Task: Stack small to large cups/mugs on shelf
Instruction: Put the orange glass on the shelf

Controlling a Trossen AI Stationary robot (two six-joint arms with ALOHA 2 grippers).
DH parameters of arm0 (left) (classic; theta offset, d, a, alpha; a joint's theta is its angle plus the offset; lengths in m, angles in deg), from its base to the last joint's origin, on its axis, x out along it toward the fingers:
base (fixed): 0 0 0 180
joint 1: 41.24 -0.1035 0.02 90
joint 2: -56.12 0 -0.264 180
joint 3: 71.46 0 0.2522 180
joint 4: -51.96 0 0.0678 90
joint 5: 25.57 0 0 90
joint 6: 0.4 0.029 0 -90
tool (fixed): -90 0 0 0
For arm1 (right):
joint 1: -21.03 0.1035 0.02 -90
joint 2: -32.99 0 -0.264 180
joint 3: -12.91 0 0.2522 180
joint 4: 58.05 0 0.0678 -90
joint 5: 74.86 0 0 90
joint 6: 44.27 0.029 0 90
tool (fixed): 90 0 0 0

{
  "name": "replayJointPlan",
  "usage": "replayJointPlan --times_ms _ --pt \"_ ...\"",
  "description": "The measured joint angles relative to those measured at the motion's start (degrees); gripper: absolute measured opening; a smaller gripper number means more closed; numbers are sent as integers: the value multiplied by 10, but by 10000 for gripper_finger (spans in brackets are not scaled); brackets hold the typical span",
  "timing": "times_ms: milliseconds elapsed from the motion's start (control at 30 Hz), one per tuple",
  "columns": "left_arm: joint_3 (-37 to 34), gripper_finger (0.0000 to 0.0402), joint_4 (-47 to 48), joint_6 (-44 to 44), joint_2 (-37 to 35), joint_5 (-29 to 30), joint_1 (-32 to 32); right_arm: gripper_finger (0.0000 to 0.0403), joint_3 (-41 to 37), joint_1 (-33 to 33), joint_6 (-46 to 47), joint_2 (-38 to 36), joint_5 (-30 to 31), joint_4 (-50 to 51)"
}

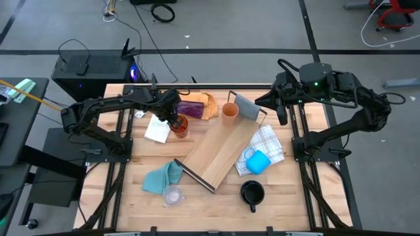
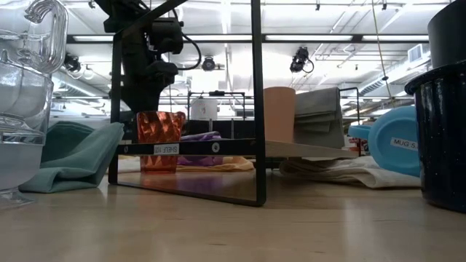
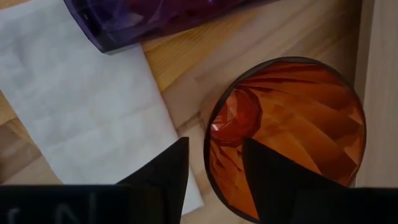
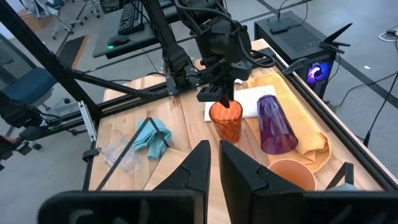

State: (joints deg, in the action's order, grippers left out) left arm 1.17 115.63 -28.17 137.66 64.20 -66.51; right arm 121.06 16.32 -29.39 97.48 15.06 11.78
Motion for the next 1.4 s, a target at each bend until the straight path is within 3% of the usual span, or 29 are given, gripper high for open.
replayJointPlan --times_ms 767,967,1200,1400 --pt "0 138 -9 21 47 -12 1 41 0 0 2 0 -1 0" --pt "0 103 -18 34 47 -11 1 41 0 0 2 0 -1 0" --pt "0 16 -23 65 47 -8 1 41 0 0 1 0 -1 0" --pt "0 13 -25 71 47 -2 1 41 0 0 0 0 0 0"
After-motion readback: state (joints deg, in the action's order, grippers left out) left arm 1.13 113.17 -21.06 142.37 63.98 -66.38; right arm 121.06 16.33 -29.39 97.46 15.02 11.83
